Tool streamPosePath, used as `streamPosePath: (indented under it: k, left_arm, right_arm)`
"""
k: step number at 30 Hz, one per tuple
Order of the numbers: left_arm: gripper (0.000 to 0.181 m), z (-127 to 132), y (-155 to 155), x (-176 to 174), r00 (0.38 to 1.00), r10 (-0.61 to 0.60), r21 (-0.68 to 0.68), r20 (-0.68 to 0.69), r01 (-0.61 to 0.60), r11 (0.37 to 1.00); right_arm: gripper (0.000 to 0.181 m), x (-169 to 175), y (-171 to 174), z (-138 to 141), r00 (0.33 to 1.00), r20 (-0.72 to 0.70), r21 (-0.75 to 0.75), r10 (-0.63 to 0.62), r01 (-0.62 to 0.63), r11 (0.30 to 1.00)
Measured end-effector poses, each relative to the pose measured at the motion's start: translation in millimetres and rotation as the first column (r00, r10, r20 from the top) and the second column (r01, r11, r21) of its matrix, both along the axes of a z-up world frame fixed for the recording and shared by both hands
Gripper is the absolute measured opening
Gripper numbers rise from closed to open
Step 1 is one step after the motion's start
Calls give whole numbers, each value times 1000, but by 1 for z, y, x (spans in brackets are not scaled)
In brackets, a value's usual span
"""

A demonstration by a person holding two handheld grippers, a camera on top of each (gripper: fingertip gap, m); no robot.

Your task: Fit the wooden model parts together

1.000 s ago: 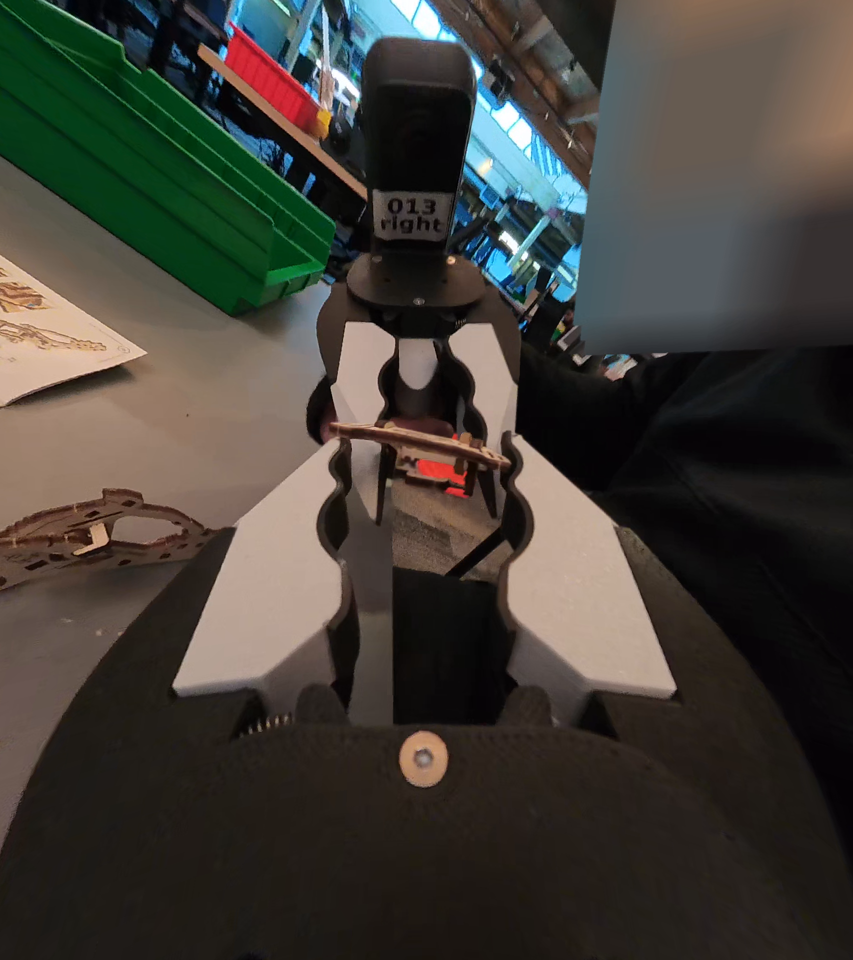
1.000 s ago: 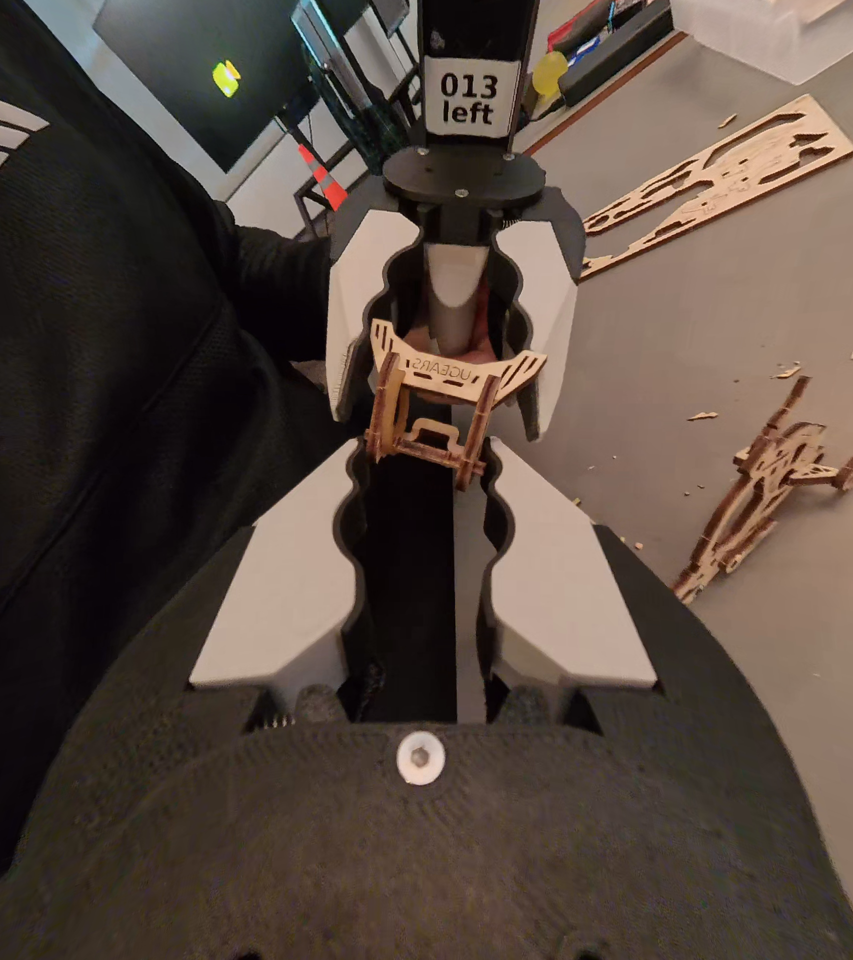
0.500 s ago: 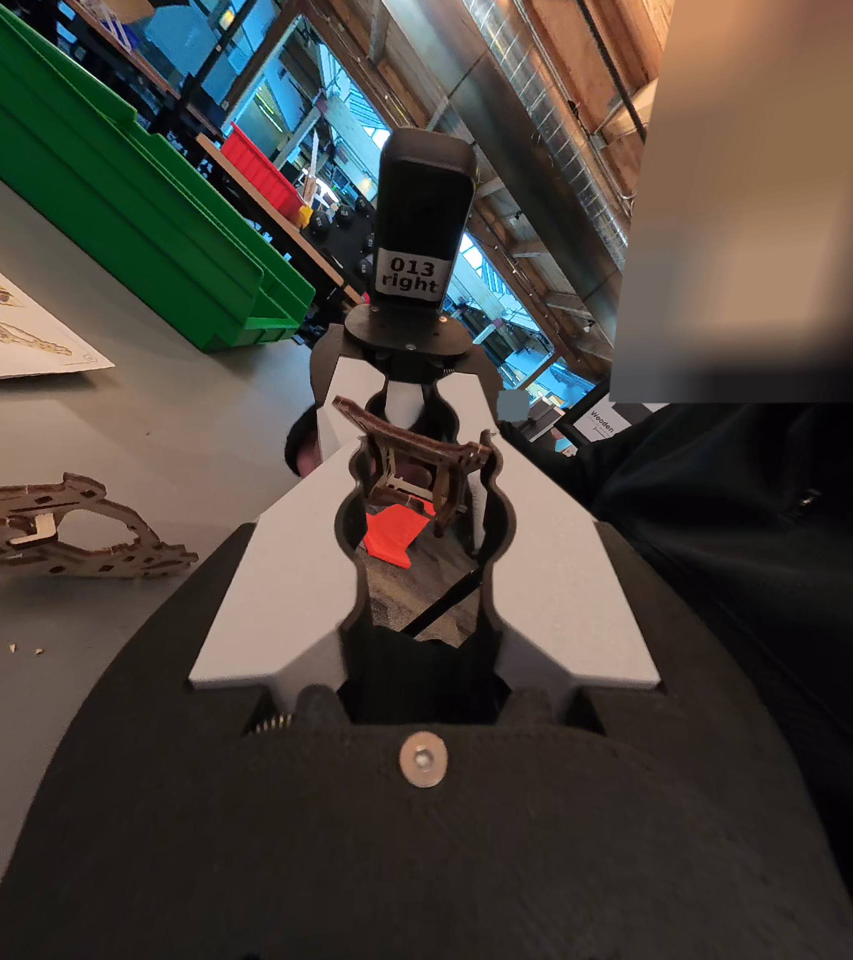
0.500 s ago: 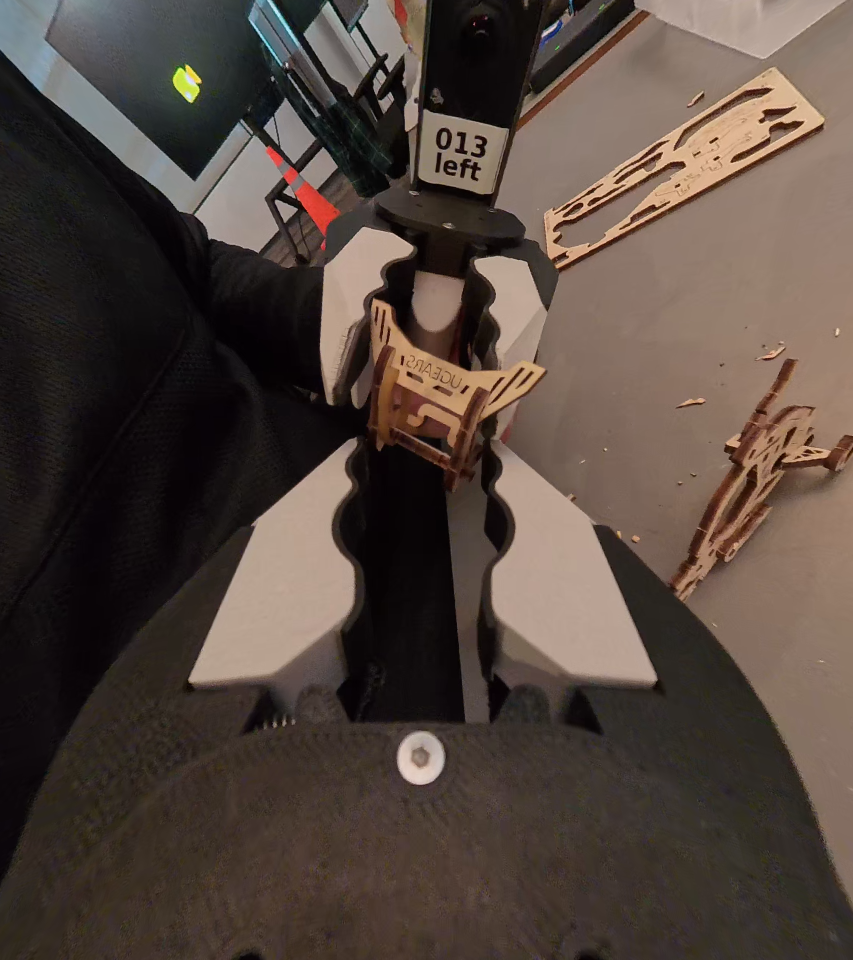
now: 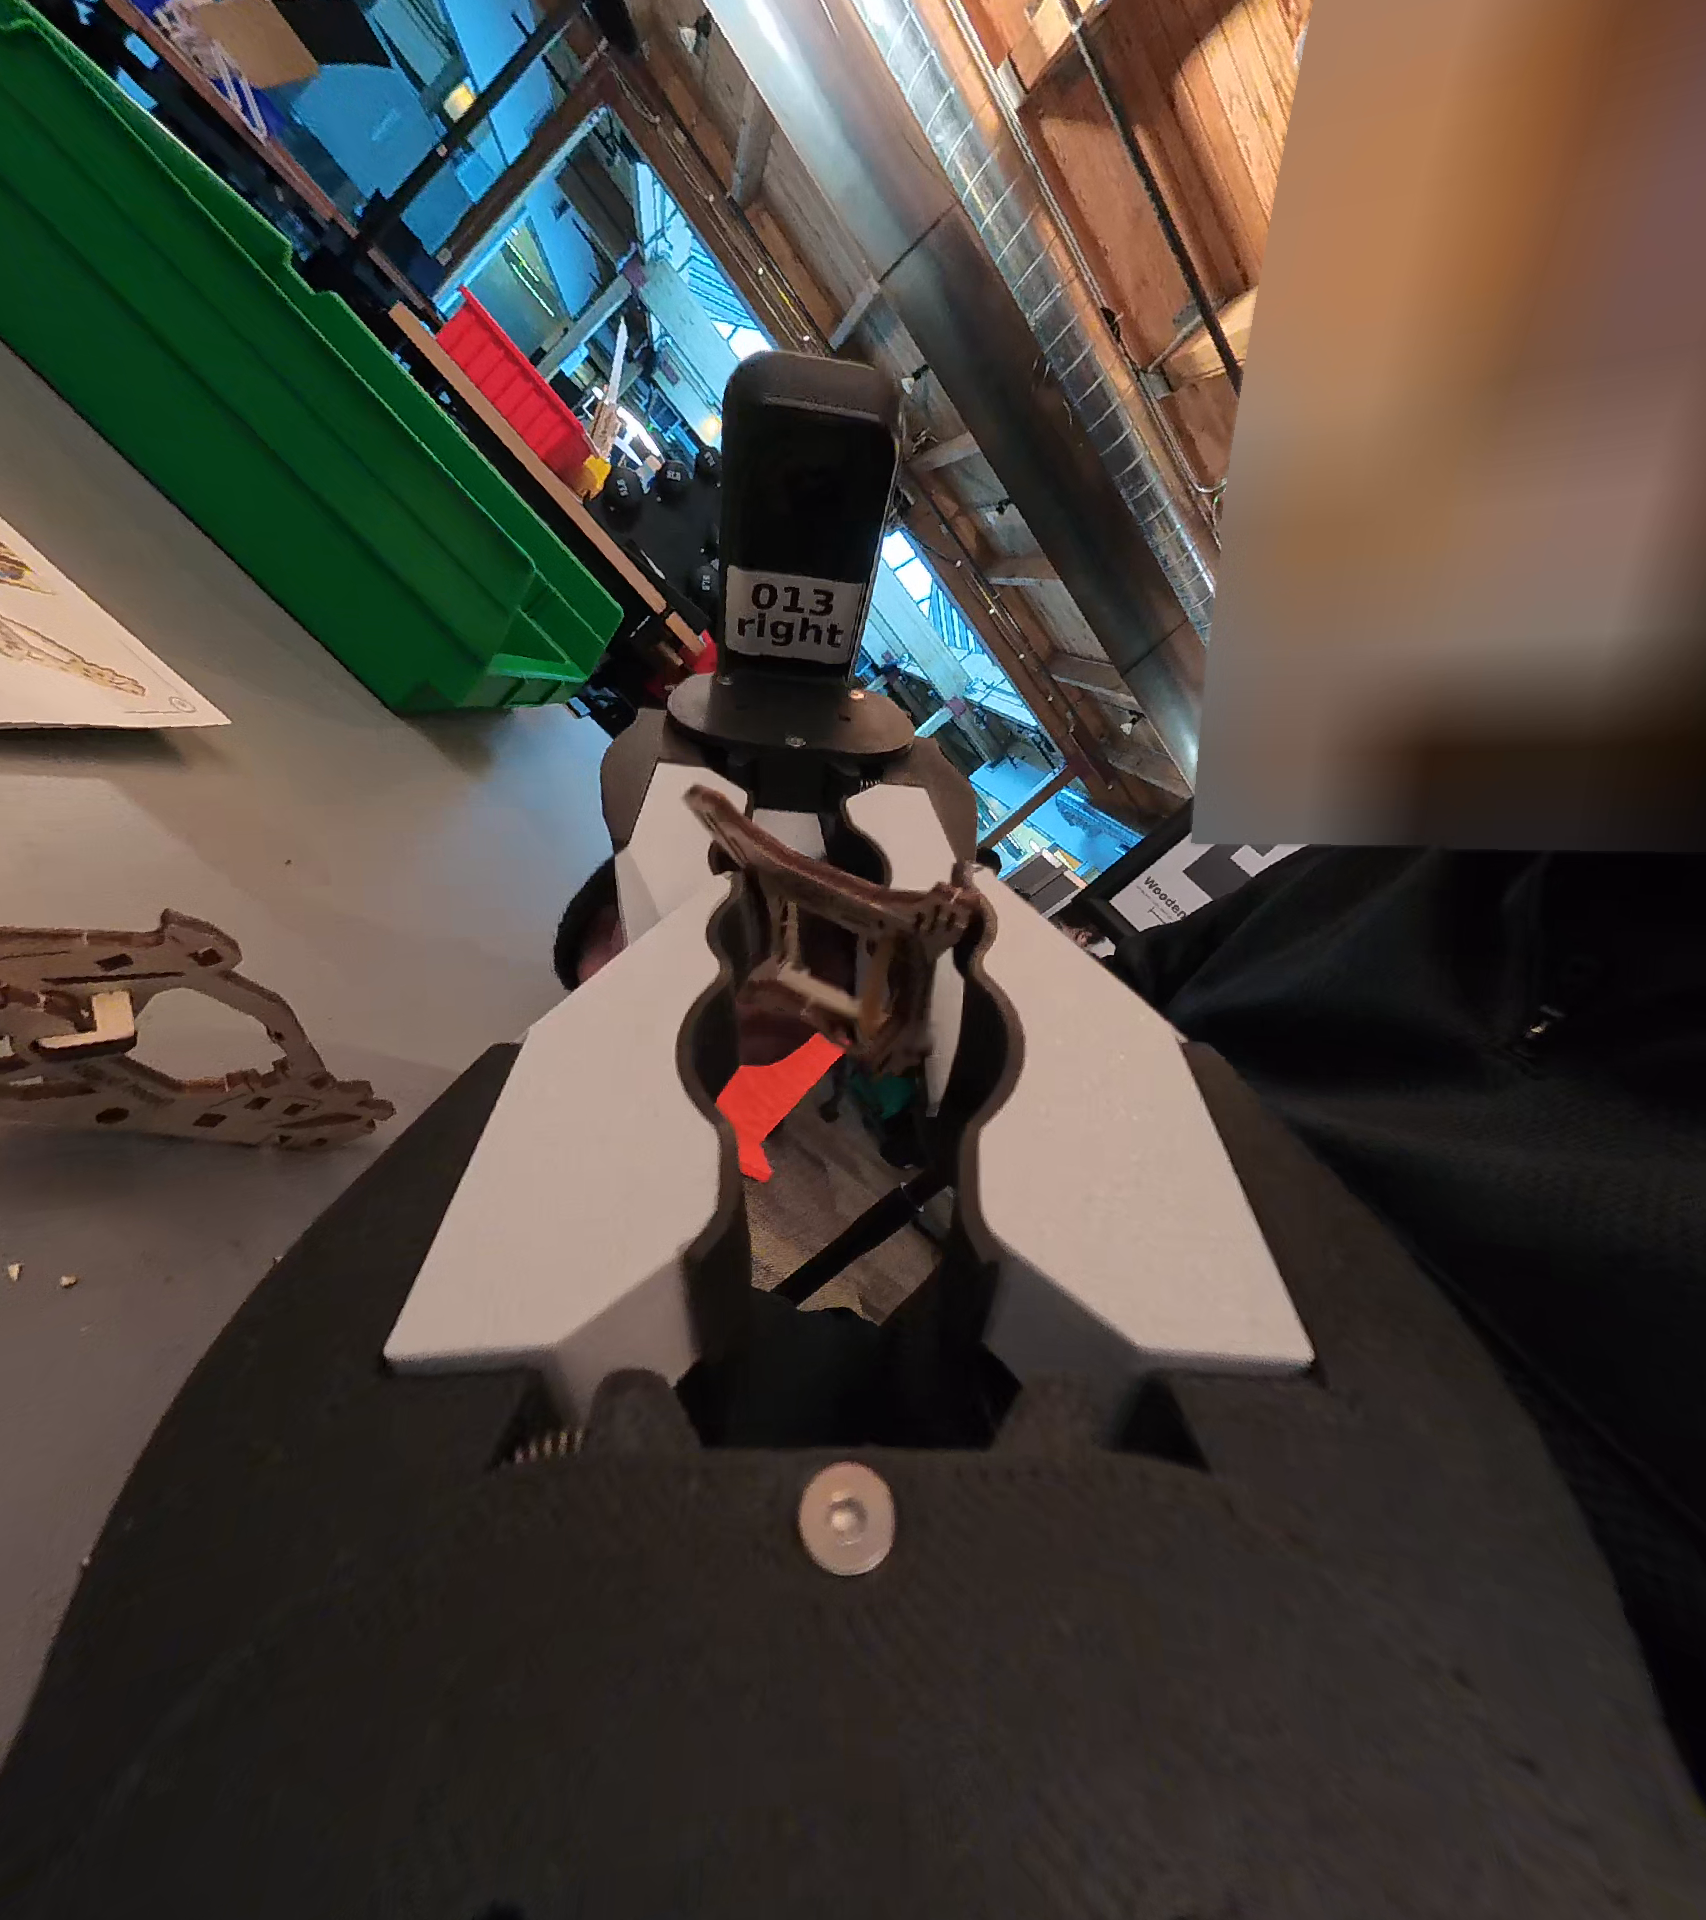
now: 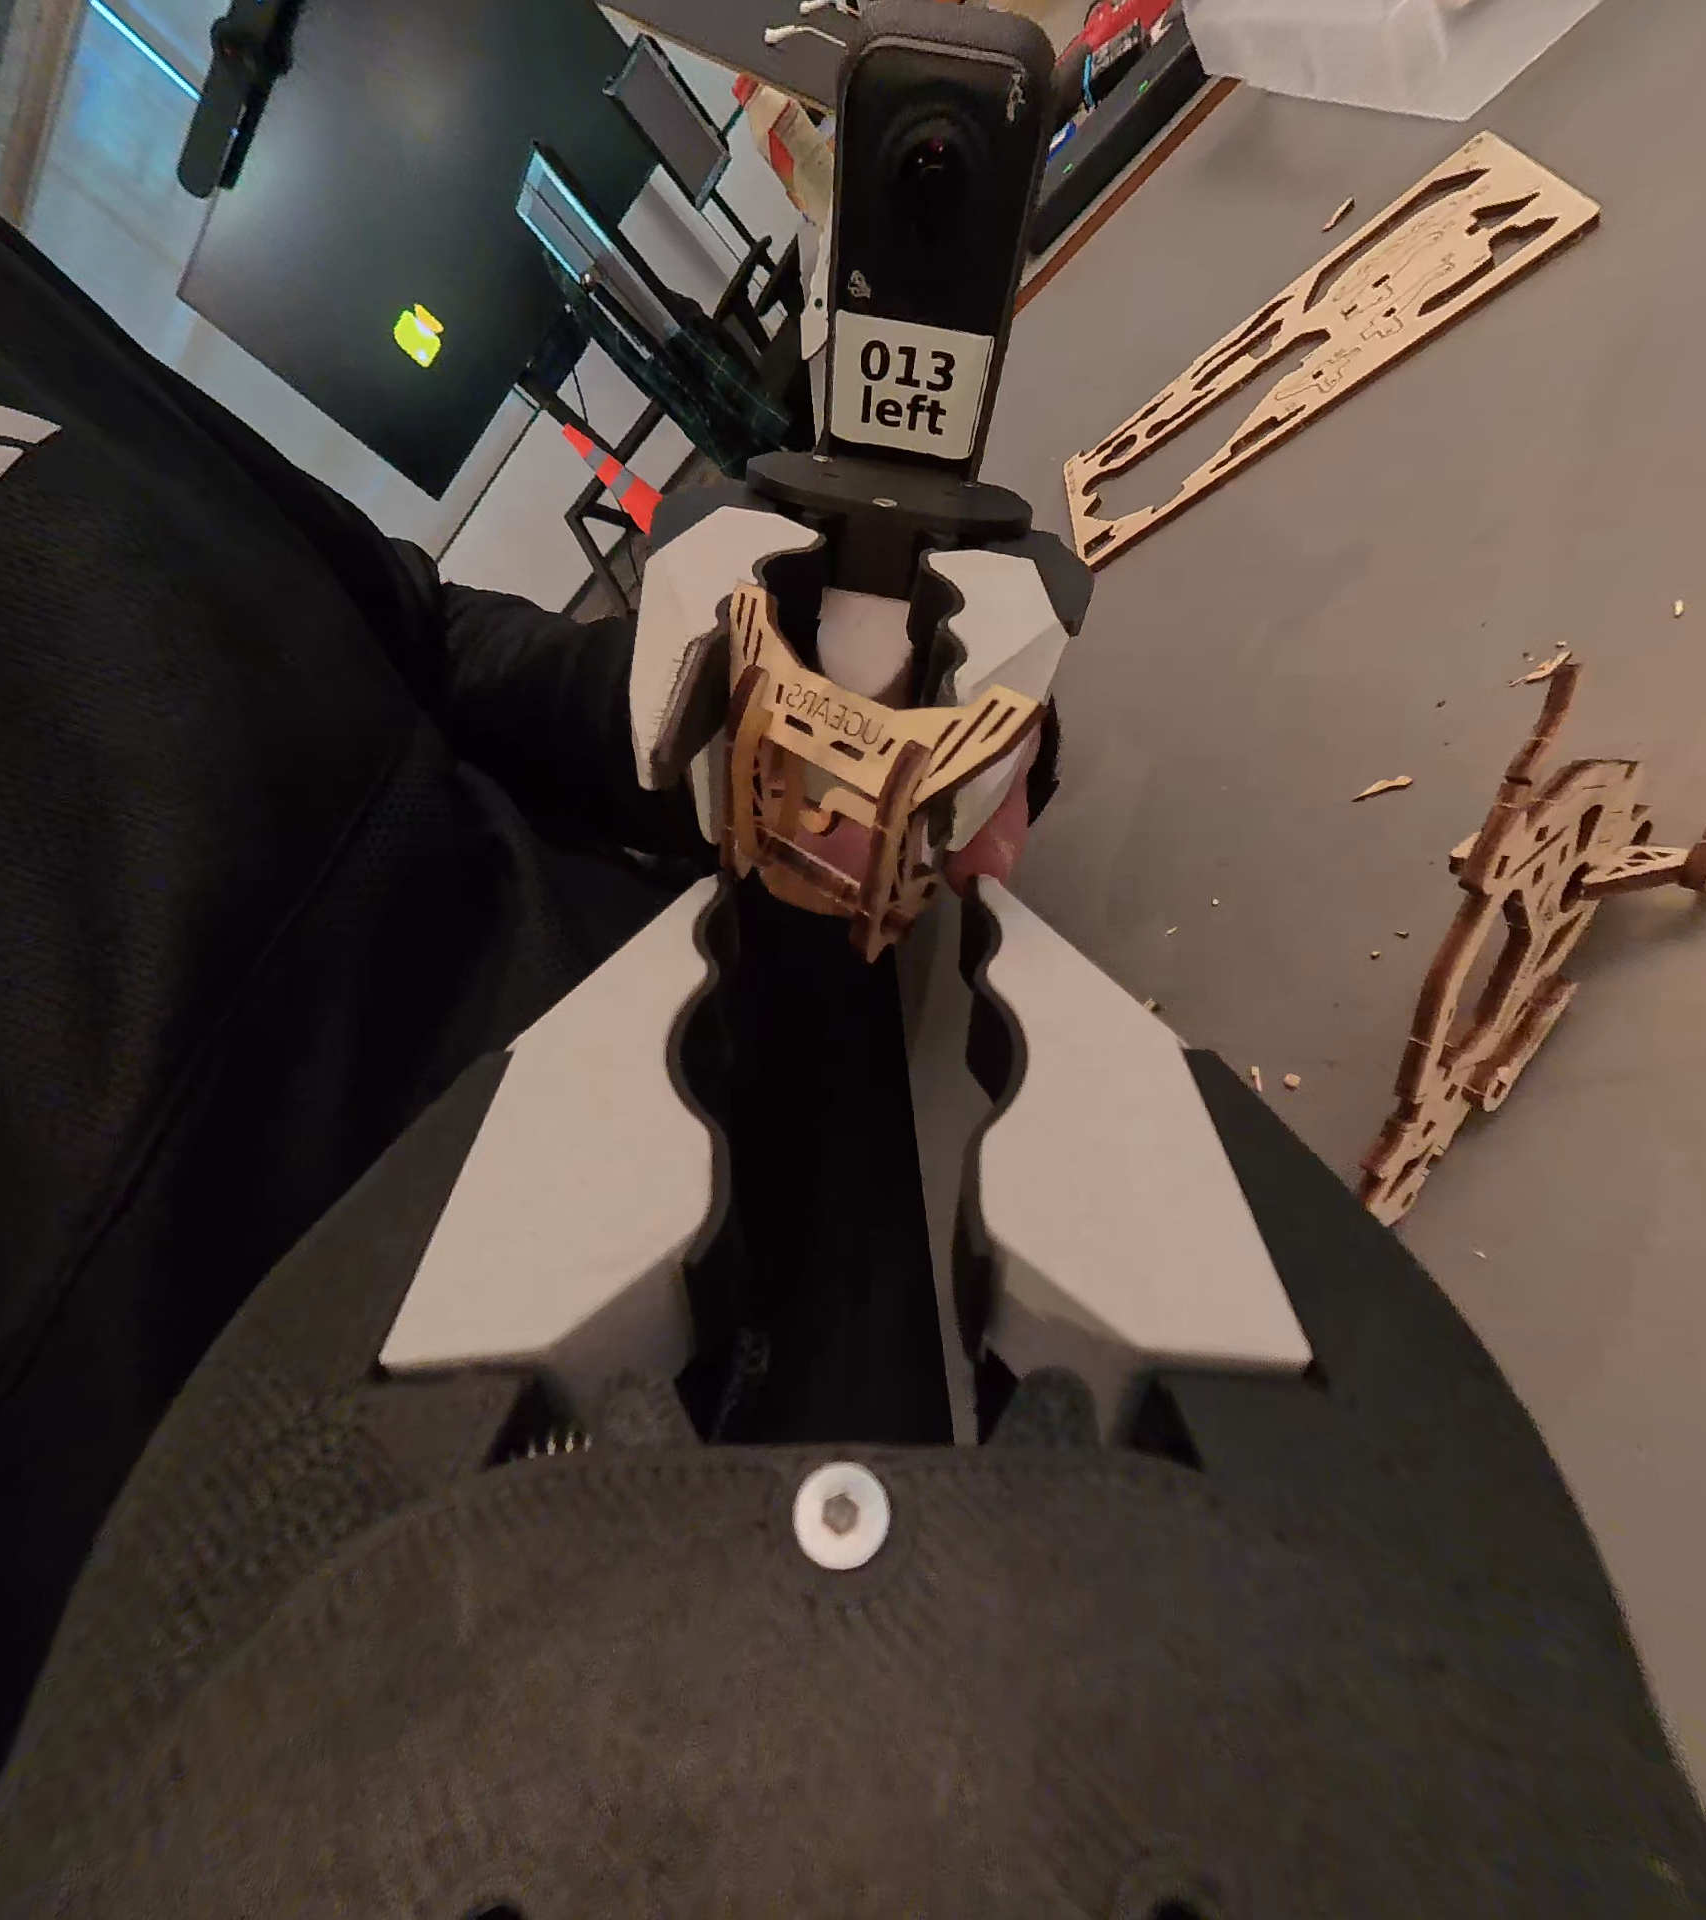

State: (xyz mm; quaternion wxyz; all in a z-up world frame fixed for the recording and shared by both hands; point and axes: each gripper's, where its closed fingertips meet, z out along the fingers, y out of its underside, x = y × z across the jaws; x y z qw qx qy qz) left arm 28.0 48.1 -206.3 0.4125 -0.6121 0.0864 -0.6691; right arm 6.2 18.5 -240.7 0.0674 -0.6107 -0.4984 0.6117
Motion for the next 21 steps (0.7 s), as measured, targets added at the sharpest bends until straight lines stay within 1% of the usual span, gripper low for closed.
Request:
streamPosePath:
  k: [2, 5, 7, 8, 9, 10, 11, 13, 15, 16, 18, 21]
  left_arm:
    - [46, 1, 1, 0, 1000, 6, 9, -4, -6, 1000]
    - [41, -1, 0, 2, 999, 0, 25, -52, 1, 1000]
    - [31, 0, 0, 3, 999, -7, 20, -42, 8, 1000]
    - [30, -2, 2, 6, 999, -12, 3, -45, 12, 1000]
    - [21, -4, 3, 6, 998, -15, 6, -66, 15, 1000]
    - [10, -9, 7, 3, 995, 6, 10, -100, -5, 1000]
    - [5, -16, 13, -2, 991, 34, -4, -126, -34, 999]
    - [2, -20, 23, -18, 990, 68, -16, -121, -70, 997]
    - [4, -24, 34, -42, 972, 146, 12, -183, -146, 989]
    - [6, -21, 36, -52, 967, 166, 28, -192, -164, 986]
    - [15, -16, 33, -63, 957, 178, 45, -229, -172, 984]
    - [25, -27, 19, -64, 919, 154, 59, -363, -142, 988]
  right_arm:
    - [39, 1, 1, -1, 1000, -1, -8, -1, 1, 1000]
    - [35, 1, 4, 0, 1000, -8, -11, -7, 7, 1000]
    - [30, 0, 7, 1, 1000, -17, -25, -19, 18, 1000]
    - [28, -2, 8, 0, 1000, -17, -32, -26, 26, 999]
    - [28, -3, 9, -2, 1000, -13, -36, -28, 27, 999]
    - [28, -5, 13, -4, 999, -11, -31, -42, 41, 999]
    - [26, -7, 21, -7, 997, -5, -21, -78, 78, 997]
    - [27, -9, 32, -18, 993, 40, -13, -113, 113, 993]
    - [31, -3, 38, -20, 989, 60, 32, -133, 131, 991]
    - [31, 2, 41, -20, 987, 65, 68, -147, 143, 987]
    - [34, 14, 42, -22, 985, 76, 148, -152, 140, 979]
    - [37, 31, 30, -34, 985, 136, 320, -108, 60, 946]
